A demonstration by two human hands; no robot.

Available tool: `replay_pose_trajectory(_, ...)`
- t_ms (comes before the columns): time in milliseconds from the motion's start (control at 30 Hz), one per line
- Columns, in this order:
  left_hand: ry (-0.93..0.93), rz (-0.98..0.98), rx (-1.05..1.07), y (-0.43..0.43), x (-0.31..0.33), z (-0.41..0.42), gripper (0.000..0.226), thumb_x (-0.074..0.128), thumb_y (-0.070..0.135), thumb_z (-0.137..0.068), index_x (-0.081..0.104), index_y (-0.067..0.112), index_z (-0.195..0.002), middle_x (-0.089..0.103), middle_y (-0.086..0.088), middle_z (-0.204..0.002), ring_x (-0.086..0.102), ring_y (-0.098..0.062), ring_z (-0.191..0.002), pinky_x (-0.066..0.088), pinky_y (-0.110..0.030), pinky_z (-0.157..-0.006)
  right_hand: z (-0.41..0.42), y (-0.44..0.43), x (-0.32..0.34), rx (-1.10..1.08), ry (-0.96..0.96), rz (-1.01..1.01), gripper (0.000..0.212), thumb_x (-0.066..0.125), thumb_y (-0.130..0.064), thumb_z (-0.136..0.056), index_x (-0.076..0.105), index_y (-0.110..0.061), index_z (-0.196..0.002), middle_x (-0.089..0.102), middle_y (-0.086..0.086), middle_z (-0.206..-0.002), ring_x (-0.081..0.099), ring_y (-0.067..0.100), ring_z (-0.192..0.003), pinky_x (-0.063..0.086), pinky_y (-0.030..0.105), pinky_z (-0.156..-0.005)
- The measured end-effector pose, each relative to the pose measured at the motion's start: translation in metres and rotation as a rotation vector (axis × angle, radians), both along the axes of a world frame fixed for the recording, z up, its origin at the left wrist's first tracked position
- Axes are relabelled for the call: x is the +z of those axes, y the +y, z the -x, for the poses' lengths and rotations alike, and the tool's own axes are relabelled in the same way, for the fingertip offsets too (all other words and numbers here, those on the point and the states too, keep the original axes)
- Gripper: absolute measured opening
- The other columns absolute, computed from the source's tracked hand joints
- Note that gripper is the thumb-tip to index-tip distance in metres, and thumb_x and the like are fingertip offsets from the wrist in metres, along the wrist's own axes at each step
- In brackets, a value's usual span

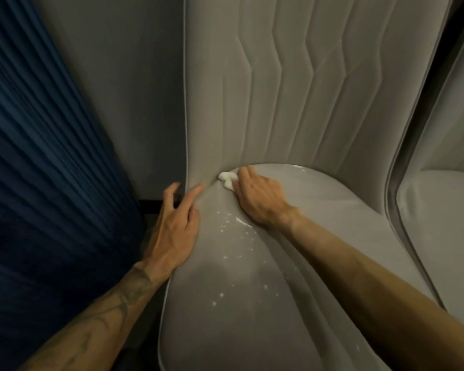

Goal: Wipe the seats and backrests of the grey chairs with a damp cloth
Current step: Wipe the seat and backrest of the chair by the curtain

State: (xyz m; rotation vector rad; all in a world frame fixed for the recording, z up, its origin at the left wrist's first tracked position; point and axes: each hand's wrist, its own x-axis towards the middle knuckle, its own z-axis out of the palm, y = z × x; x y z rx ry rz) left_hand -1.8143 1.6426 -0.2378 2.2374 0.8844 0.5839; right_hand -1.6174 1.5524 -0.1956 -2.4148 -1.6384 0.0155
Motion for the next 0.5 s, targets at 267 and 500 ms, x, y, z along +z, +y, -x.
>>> replay_pose_trajectory(267, 0.070, 0.029, -0.009, 0.001, 0.001, -0.002, 0.043, 0.030, 0.037, -0.112, 0.033, 0.052, -0.152, 0.036, 0.004, -0.151, 0.059, -0.027, -0.115, 0.053, -0.044, -0.096, -0.001, 0.001, 0.004, 0.106, -0.006, 0.065, 0.031, 0.024, -0.044, -0.107, 0.041, -0.017, -0.105, 0.051, 0.008, -0.113, 0.059, 0.035, -0.099, 0.044, 0.045, -0.074)
replay_pose_trajectory(500, 0.061, 0.029, -0.017, 0.000, 0.002, -0.001, 0.046, 0.030, 0.033, -0.110, 0.035, 0.047, -0.154, 0.040, 0.000, -0.148, 0.059, -0.031, -0.116, 0.054, -0.050, -0.094, 0.018, -0.023, -0.006, 0.360, -0.001, 0.043, 0.024, 0.025, -0.047, -0.106, 0.034, -0.026, -0.096, 0.045, -0.002, -0.097, 0.059, 0.027, -0.083, 0.040, 0.038, -0.065)
